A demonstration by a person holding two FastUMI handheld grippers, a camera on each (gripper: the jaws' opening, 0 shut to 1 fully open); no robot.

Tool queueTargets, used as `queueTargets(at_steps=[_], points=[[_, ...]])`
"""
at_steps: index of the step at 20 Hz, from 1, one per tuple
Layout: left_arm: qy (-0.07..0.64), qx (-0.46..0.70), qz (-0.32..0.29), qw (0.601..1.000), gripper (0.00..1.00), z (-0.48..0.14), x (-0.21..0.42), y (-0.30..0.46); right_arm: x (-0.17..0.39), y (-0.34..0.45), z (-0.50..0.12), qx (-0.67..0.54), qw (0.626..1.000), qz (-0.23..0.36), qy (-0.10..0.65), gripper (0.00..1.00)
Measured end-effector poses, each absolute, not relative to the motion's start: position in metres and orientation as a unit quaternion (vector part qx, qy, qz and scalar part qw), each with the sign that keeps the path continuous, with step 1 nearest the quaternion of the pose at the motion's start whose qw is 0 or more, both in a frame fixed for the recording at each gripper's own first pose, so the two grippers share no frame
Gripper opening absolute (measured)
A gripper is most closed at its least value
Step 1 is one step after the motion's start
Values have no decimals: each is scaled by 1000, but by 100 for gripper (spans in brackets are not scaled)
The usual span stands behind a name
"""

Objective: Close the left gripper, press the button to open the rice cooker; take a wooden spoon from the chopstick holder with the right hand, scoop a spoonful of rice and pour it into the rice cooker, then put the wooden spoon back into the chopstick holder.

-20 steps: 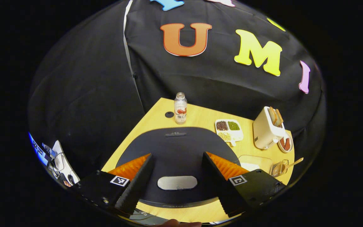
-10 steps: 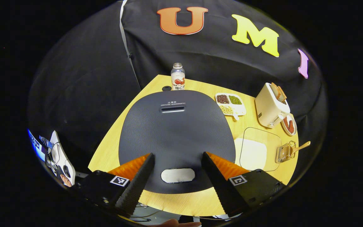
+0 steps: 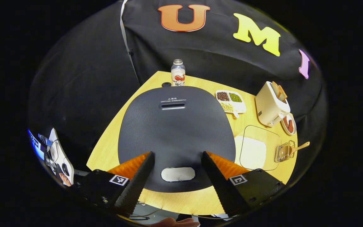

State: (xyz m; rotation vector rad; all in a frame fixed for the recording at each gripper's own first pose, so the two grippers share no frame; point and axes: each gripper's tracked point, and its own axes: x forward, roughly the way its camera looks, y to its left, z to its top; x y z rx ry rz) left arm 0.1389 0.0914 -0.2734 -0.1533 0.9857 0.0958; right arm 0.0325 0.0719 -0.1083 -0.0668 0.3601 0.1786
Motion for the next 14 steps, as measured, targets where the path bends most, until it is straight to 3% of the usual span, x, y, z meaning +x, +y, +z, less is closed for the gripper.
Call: queueTargets(at_steps=[3,8,14], points=[[423,-62,56,902,97,-255,149,94,38,68,-102,-24,983,79,163,100],[229,-25,61,971,97,-154,154,93,45,67,-67,-14,991,70,115,100],[90,-15,48,995,97,-61,98,77,41,65,0,-11,998,58,23,100]])
